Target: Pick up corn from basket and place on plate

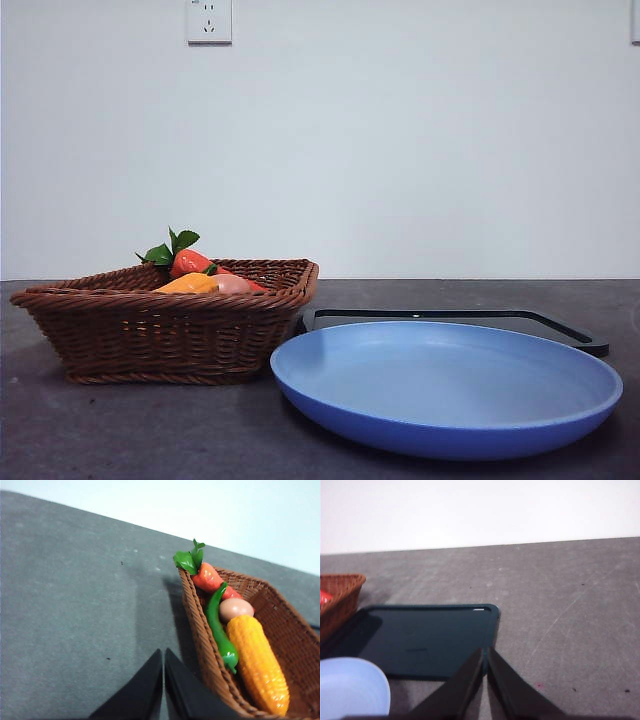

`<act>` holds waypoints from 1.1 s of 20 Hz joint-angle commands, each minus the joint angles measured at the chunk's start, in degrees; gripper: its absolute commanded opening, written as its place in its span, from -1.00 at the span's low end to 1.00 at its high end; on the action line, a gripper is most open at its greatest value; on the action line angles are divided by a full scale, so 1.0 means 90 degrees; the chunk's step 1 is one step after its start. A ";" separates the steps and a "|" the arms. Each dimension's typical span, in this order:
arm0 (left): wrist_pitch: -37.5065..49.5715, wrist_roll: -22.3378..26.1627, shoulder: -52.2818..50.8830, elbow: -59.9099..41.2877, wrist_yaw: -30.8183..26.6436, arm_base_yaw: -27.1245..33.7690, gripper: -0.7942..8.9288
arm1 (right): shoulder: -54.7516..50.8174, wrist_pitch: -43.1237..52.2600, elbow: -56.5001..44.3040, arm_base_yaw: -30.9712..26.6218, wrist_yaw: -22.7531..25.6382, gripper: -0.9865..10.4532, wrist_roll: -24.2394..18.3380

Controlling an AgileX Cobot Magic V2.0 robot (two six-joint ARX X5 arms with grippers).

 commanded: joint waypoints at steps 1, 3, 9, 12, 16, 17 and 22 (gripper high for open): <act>0.0228 -0.0588 -0.0002 -0.0155 0.0002 0.0007 -0.82 | -0.0010 0.0185 -0.0017 -0.0002 0.0063 -0.83 0.0532; 0.0209 -0.0855 -0.0002 -0.0095 0.0005 0.0007 -0.82 | -0.0010 0.0372 -0.0015 -0.0002 -0.0068 -0.83 0.0848; -0.0104 -0.1258 0.0000 0.0391 0.0432 0.0007 -0.82 | -0.0005 0.0835 0.0189 -0.0002 -0.0248 -0.83 0.2045; -0.0372 -0.1253 0.0034 0.0806 0.0498 0.0007 -0.82 | 0.0036 0.0369 0.0571 -0.0002 -0.0248 -0.83 0.2067; -0.0765 -0.1175 0.0308 0.1508 0.0510 0.0007 -0.82 | 0.0272 -0.0092 0.1185 -0.0002 -0.0253 -0.83 0.1875; -0.0860 -0.1120 0.0403 0.1666 0.0522 0.0007 -0.82 | 0.0357 -0.0177 0.1328 -0.0002 -0.0255 -0.83 0.1812; -0.1690 -0.0410 0.1139 0.2681 0.0908 0.0007 -0.82 | 0.1088 -0.1039 0.2375 -0.0002 -0.0316 -0.83 0.1190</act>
